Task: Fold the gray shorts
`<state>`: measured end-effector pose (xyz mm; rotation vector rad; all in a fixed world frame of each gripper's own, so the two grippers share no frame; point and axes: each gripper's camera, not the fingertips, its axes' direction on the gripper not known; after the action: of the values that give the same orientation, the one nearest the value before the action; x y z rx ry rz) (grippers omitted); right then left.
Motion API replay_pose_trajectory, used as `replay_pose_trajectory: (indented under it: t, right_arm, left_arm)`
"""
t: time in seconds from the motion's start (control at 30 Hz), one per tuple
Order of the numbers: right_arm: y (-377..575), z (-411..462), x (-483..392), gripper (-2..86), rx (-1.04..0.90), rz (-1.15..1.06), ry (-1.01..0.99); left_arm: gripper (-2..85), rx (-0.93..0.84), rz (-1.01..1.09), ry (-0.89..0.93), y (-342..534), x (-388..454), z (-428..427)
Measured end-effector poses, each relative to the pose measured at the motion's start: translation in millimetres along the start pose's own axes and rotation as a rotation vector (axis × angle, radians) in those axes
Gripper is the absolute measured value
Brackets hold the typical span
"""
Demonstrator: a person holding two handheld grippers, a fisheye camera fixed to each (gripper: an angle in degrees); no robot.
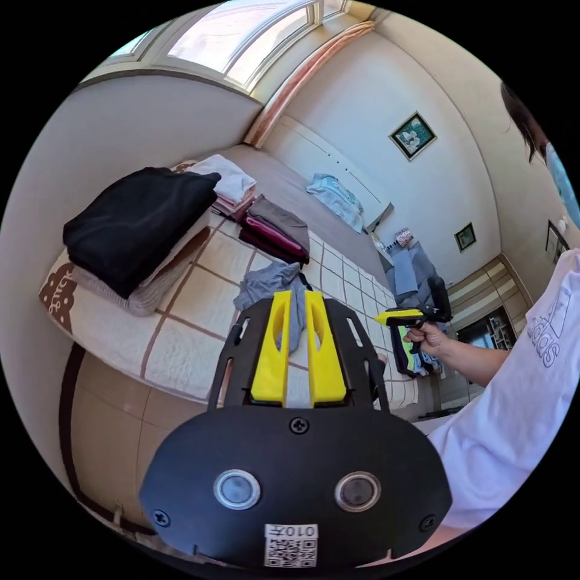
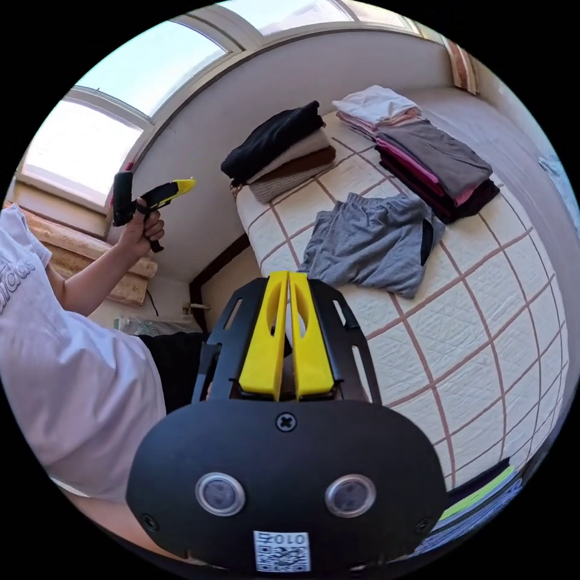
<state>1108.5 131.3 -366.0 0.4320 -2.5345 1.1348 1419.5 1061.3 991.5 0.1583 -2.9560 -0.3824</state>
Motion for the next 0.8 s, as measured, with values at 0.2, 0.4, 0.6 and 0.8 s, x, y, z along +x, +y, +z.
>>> replay_pose_trajectory:
  t: [0.2, 0.4, 0.6, 0.8]
  right_arm:
    - [-12.2, -5.9, -2.8, 2.4, 0.115, 0.196, 0.068]
    - [-42.7, 20.5, -17.0, 2.3, 0.095, 0.224, 0.059]
    - [-60.9, 34.6, -24.9, 2.1, 0.012, 0.214, 0.088]
    - [-78.3, 53.4, -19.7, 2.0, 0.000, 0.220, 0.041]
  left_arm:
    - [3.6, -0.067, 0.158, 0.154, -76.8, -16.0, 24.0]
    - [3.4, -0.146, 0.256, 0.201, -106.5, -22.7, 39.7]
    - [3.5, -0.146, 0.245, 0.323, -119.1, -24.0, 53.6]
    - [3.3, -0.159, 0.207, 0.321, -119.5, -38.9, 52.2]
